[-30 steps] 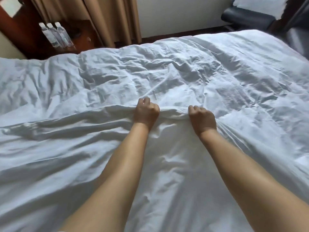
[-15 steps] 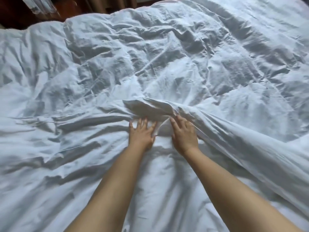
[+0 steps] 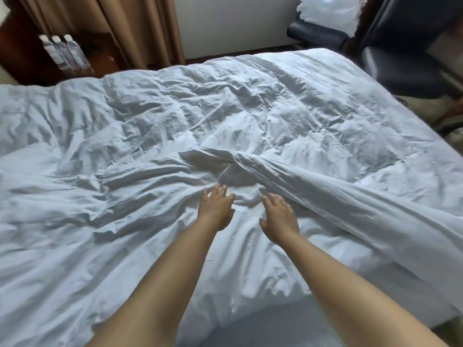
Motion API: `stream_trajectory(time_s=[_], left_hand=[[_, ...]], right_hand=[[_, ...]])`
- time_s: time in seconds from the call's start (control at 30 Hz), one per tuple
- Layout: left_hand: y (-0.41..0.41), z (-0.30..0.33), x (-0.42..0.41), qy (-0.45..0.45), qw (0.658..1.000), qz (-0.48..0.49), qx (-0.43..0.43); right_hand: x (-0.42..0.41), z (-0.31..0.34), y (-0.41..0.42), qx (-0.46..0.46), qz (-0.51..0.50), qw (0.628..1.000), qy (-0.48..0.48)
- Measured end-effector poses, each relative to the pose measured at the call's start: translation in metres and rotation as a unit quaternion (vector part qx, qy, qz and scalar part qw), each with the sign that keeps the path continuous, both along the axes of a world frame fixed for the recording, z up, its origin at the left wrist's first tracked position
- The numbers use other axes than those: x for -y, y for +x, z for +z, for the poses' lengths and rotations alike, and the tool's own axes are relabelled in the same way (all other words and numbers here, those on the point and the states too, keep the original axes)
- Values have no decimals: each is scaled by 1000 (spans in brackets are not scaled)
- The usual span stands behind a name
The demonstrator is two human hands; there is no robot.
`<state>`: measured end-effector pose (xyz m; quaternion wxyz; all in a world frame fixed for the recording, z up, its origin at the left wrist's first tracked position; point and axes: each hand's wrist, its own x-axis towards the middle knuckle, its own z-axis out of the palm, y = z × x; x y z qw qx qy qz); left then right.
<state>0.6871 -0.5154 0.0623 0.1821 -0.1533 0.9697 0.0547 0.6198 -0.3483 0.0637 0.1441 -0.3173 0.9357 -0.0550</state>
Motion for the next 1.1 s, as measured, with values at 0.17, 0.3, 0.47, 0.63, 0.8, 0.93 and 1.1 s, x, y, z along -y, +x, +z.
stream_trajectory(time_s=[0.17, 0.3, 0.47, 0.63, 0.8, 0.93, 1.1], left_hand=[[30, 2, -58, 12, 999, -31, -15], [43, 14, -125, 38, 998, -53, -14], [40, 29, -213, 24, 997, -74, -14], [29, 31, -317, -9, 998, -58, 4], [18, 20, -424, -15, 997, -67, 34], [0, 14, -494, 4, 994, -90, 61], [-39, -5, -549, 29, 992, -99, 75]], right_hand=[[-81, 20, 41, 18, -28, 999, 16], [-149, 28, 54, 28, -66, 997, 17], [-227, 33, 47, 22, -79, 997, 6], [-328, 31, 32, 31, -56, 998, -17], [-438, 22, 18, 74, -51, 996, 15], [-502, 15, -3, 100, -68, 992, 34], [-556, -6, -39, 117, -93, 987, 50]])
